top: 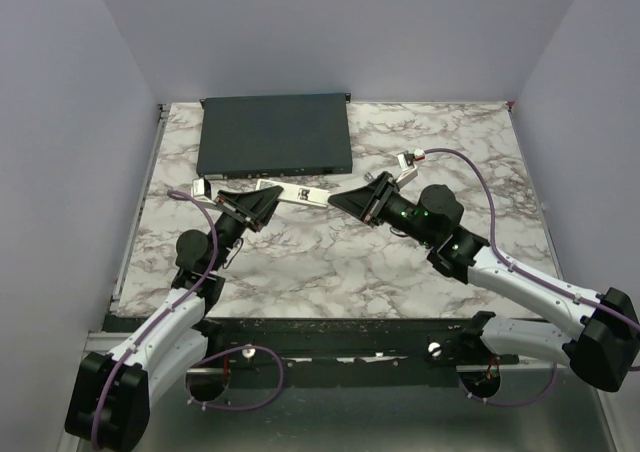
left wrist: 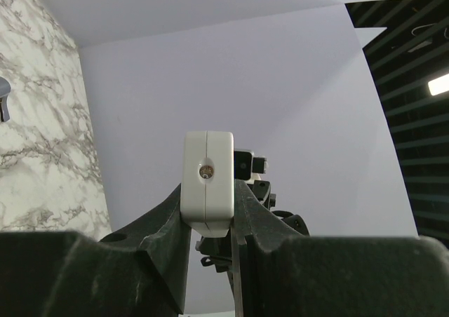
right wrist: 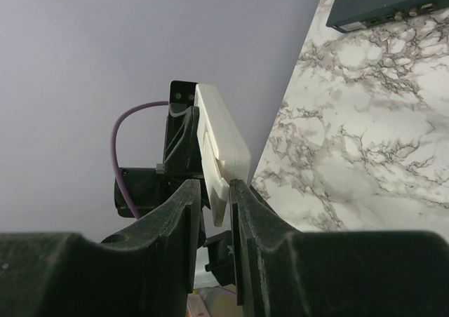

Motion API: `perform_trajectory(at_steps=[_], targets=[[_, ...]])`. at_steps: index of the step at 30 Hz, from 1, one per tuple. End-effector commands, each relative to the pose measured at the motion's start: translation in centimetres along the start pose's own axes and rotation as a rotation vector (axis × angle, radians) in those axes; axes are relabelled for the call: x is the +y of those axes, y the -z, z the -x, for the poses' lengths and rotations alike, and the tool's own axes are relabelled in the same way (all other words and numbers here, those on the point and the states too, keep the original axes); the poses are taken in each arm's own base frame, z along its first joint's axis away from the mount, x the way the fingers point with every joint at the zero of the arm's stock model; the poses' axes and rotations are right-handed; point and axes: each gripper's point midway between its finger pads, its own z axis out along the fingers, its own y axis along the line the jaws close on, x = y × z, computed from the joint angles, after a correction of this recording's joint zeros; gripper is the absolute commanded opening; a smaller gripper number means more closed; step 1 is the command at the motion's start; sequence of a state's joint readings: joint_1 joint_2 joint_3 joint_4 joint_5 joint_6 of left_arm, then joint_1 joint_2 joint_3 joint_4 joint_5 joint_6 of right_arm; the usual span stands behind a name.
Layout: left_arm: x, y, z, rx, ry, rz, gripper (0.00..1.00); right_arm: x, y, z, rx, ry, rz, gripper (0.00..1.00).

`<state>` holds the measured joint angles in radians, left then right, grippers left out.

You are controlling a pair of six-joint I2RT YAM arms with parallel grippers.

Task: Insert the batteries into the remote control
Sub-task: Load the battery cover into the remote control.

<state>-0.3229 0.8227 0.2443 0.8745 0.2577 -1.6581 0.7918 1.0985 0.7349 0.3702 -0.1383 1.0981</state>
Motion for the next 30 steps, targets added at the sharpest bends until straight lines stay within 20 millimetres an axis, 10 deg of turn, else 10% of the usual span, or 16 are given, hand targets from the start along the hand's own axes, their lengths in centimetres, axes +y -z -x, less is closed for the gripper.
perform_trajectory(at_steps=[1, 30], targets=[[-1.34, 0.17, -0.39, 0.015, -0.002, -0.047, 0.00, 0.25, 0.13, 0.47, -0.020, 0.017, -0.003, 0.32], [-0.99, 0.09, -0.51, 0.024, 0.003, -0.025, 0.00, 0.55, -0.11, 0.66, -0.023, 0.023, 0.005, 0.26]])
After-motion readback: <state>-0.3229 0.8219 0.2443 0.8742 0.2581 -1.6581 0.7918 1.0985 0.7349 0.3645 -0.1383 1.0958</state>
